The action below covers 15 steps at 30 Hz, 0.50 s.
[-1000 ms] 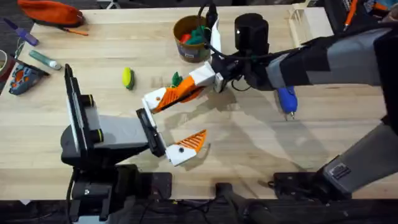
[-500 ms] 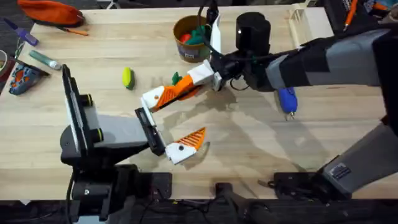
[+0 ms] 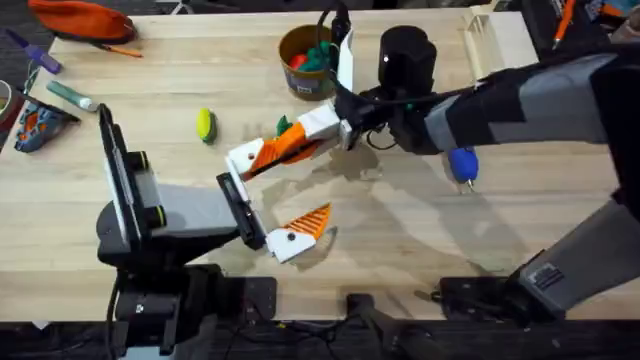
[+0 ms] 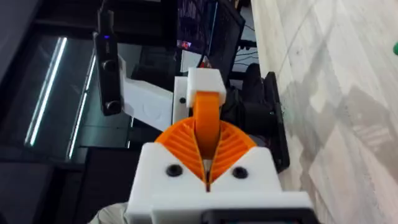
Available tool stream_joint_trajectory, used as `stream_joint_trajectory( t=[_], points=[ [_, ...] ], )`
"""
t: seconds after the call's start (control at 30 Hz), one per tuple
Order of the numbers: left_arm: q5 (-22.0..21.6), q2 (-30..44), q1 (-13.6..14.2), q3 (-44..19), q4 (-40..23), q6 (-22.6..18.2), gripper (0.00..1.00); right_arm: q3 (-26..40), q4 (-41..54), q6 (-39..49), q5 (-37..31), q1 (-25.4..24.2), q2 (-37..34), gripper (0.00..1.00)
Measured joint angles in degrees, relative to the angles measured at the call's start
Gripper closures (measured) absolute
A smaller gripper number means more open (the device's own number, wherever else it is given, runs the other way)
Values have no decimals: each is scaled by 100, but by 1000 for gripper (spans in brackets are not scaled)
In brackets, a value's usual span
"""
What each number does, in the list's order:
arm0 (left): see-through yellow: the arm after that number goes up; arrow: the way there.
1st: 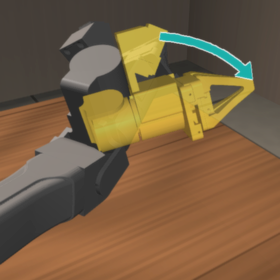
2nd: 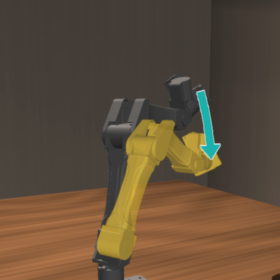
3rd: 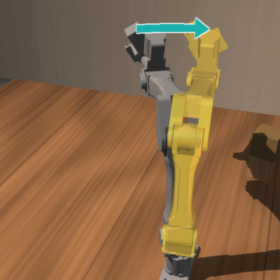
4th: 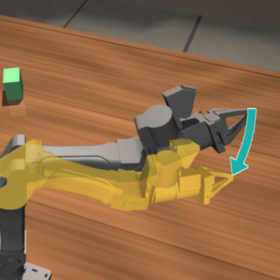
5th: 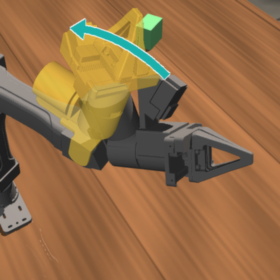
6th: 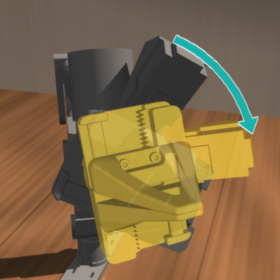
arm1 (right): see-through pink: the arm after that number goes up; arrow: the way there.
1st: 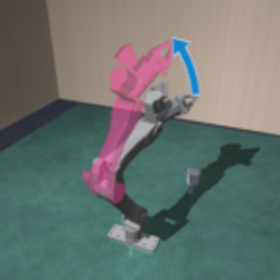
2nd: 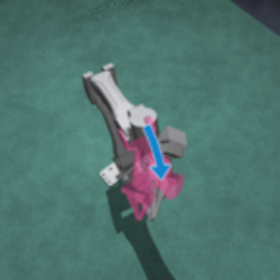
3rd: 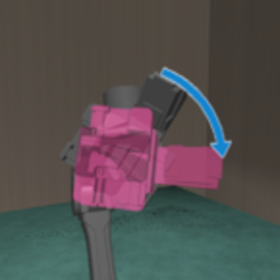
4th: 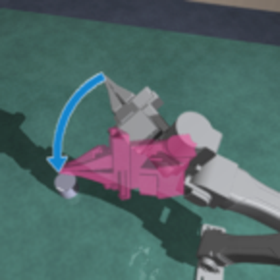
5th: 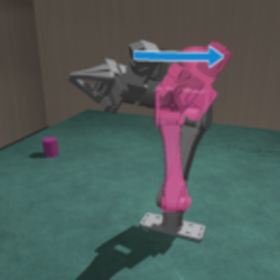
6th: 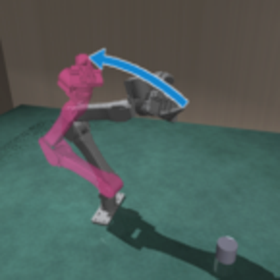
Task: Pick up the gripper from the table and insert it into the empty holder that is missing its gripper. Then pick up a screw, insert it into the mounting hole, and use the screwdriver to tighten it. Finally, clean up the table by picking up the vegetable and placing it into the bucket.
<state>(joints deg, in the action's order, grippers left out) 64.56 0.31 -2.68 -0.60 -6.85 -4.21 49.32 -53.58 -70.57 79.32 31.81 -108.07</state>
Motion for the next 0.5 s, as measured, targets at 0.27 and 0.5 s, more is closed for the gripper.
stream_joint_trajectory(
  t=[0.27, 0.5],
  points=[
    [-16, 0, -4, 0, 2, 3, 15, -2, -2, 2, -43, 6, 0, 993],
    [-16, 0, -4, 0, 2, 5, 15, -2, -2, 2, -43, 7, 0, 993]
  ],
)
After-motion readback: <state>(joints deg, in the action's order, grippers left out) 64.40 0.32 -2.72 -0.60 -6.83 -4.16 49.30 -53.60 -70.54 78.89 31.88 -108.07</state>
